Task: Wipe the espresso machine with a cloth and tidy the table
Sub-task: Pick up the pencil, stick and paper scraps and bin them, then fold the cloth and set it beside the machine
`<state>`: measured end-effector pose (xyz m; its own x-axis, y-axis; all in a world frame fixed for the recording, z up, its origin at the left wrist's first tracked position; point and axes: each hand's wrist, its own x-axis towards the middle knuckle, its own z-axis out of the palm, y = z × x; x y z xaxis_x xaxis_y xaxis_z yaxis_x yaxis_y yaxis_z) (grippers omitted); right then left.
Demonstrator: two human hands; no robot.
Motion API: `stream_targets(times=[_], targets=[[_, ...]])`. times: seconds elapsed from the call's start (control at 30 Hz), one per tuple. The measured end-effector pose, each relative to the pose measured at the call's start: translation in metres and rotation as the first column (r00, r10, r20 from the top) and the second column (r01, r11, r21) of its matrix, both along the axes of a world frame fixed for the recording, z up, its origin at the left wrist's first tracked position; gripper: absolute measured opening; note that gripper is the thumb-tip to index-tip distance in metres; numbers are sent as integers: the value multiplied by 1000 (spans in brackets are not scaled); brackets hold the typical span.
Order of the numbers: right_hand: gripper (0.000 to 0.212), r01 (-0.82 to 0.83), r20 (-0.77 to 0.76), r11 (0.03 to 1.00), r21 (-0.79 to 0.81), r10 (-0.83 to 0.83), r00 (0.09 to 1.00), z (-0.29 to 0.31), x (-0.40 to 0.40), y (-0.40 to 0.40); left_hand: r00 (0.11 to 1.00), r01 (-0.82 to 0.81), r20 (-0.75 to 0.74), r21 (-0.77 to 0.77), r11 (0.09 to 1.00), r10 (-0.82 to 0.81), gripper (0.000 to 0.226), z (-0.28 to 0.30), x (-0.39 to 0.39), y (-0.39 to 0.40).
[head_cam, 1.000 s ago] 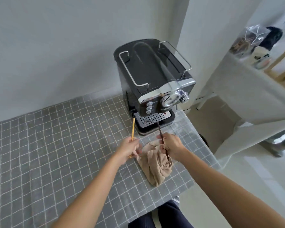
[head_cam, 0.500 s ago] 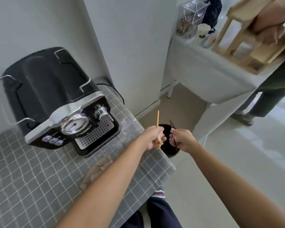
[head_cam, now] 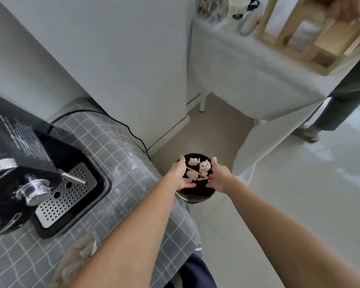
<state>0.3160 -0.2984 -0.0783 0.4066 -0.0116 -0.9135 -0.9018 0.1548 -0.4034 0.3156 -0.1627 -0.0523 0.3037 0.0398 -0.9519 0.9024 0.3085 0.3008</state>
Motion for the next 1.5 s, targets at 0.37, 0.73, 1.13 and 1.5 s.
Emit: stream_targets(times=[0.37,0.73,1.13,1.5], targets=[[39,-82,-76,996,-32,80,994,-7,-1,-5,993,-87,88,65,994,82,63,3,-10,21],[21,-299,272,936,-187,341,900,64,-27,69,887,-45,452,279,959,-90,45,97,-75,84],[22,-730,267,291,-618,951,153,112,-175,209,986,-26,92,907,421,-137,38,65,-312,217],[57,-709,122,603,-365,786,605,103,-208,282,891,-418,374,456,786,257,46,62,-342,225]])
